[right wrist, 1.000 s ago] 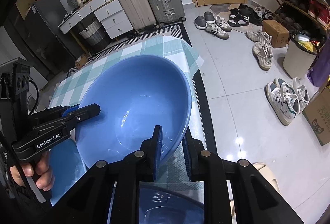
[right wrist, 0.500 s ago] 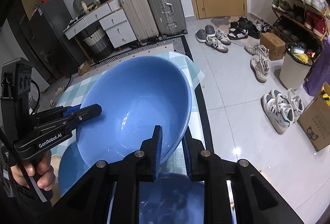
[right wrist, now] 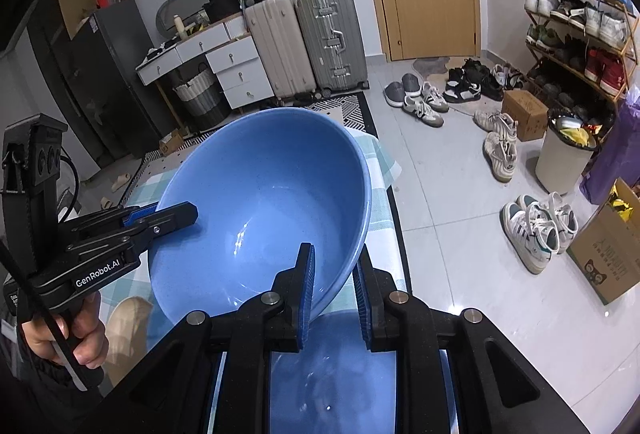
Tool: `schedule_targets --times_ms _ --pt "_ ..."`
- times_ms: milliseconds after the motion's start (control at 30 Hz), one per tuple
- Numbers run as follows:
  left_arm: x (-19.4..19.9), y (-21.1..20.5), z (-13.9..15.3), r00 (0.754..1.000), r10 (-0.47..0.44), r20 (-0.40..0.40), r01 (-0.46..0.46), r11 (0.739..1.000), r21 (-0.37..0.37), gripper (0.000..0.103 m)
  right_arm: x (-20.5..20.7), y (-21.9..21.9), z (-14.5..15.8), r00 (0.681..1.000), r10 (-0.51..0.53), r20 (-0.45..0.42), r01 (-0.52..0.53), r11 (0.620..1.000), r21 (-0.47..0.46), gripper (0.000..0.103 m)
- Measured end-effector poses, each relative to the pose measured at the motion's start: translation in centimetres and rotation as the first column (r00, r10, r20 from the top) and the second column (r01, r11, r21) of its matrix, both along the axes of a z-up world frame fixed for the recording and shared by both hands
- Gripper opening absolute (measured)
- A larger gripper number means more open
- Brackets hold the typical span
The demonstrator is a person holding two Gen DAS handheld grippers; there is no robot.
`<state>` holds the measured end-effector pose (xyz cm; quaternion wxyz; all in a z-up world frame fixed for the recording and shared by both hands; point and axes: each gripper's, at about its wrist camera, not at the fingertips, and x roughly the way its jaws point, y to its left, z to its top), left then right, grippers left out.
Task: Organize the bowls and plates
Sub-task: 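Lift and carry the blue bowl with both tools over another blue bowl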
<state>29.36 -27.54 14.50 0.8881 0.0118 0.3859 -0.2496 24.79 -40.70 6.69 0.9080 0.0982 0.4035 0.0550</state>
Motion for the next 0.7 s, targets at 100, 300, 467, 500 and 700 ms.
schedule_targets --times_ms 100,300,467,500,700 --pt "-1.5 0.7 1.2 1.000 0.002 0.009 -0.002 1.000 -0.006 0.013 -1.0 0.6 0.9 1.000 0.003 0.013 -0.003 1.000 0.000 0.020" --pt "-4.4 1.9 3.0 1.000 0.007 0.021 -0.006 1.000 -0.022 0.013 -2.8 1.8 2.2 0.999 0.010 0.035 -0.010 1.000 -0.006 0.020" --pt "-6.9 2.8 4.1 0.999 0.005 0.035 -0.004 1.000 -0.021 0.013 -3.9 2.5 2.6 0.999 0.013 0.044 -0.013 1.000 -0.010 0.020" --pt "-7.3 2.8 4.2 0.999 0.005 0.037 -0.004 1.000 -0.020 0.013 -4.1 2.7 2.7 0.999 0.016 0.044 -0.015 1.000 -0.010 0.020" --pt "-9.5 3.7 5.1 0.999 0.005 0.050 -0.004 1.000 -0.022 0.013 -5.4 3.8 3.0 0.998 0.026 0.050 -0.026 1.000 -0.003 0.020"
